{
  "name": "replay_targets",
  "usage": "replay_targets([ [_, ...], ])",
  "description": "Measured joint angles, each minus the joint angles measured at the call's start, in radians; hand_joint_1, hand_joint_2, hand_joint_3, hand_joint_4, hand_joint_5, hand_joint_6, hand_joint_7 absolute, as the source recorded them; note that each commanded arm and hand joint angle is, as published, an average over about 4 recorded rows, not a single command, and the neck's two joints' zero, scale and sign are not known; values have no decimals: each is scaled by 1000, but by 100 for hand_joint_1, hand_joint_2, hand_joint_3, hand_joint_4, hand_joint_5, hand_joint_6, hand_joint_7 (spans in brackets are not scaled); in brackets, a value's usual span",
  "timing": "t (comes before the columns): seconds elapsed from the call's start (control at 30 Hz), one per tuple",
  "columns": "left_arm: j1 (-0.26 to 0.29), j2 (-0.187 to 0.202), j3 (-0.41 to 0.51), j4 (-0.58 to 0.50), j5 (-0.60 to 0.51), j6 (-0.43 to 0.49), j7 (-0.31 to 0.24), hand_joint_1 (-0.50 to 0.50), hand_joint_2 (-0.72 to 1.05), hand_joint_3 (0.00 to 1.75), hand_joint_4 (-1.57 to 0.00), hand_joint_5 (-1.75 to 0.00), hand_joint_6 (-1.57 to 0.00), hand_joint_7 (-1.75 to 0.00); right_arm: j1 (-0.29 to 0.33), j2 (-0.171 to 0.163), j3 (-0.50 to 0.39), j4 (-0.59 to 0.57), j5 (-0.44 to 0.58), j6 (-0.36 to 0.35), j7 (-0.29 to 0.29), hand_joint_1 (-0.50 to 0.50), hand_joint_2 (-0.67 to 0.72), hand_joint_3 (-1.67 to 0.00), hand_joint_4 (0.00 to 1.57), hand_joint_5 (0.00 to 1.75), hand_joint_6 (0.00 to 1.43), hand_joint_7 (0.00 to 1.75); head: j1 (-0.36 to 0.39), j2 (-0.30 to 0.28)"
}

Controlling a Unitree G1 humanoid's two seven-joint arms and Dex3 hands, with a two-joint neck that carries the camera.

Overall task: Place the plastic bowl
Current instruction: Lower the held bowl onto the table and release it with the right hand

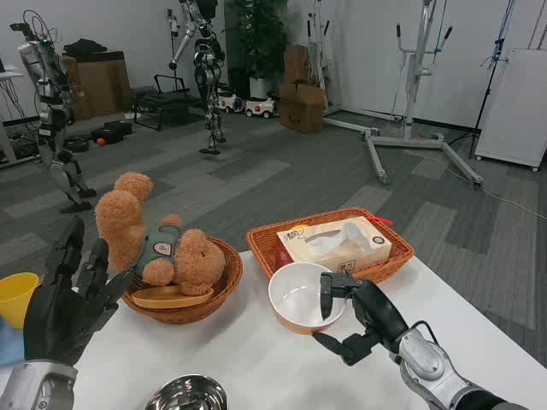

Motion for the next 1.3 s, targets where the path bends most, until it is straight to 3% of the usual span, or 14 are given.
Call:
replay_targets([
  [0.2, 35, -5, 2, -18, 0, 1, 0, -50, 78, 0, 0, 0, 0, 0, 11, 9, -2, -25, 15, 1, -9, -46, -54, -155, 154, 165, 69, 168, 11, -22],
  [0.8, 37, -5, 2, -21, 0, 2, 0, -50, 78, 0, 0, 0, 0, 0, 15, 9, -2, -25, 18, 1, -10, -46, -54, -155, 154, 165, 69, 168, 9, -28],
  [1.0, 37, -5, 2, -22, 0, 2, 0, -50, 78, 0, 0, 0, 0, 0, 19, 9, -1, -11, 11, 1, -10, -46, -54, -159, 154, 165, 69, 168, 6, -91],
  [1.2, 37, -5, 2, -27, 0, 2, 0, -50, 78, 0, 0, 0, 0, 0, 22, 13, 0, 28, -9, 1, -11, -46, -54, -151, 154, 165, 69, 168, 4, -140],
  [1.3, 37, -5, 2, -28, 0, 2, 0, -50, 78, 0, 0, 0, 0, 0, 23, 16, 2, 64, -21, 1, -11, -46, -54, -157, 156, 165, 69, 168, -1, -171],
])
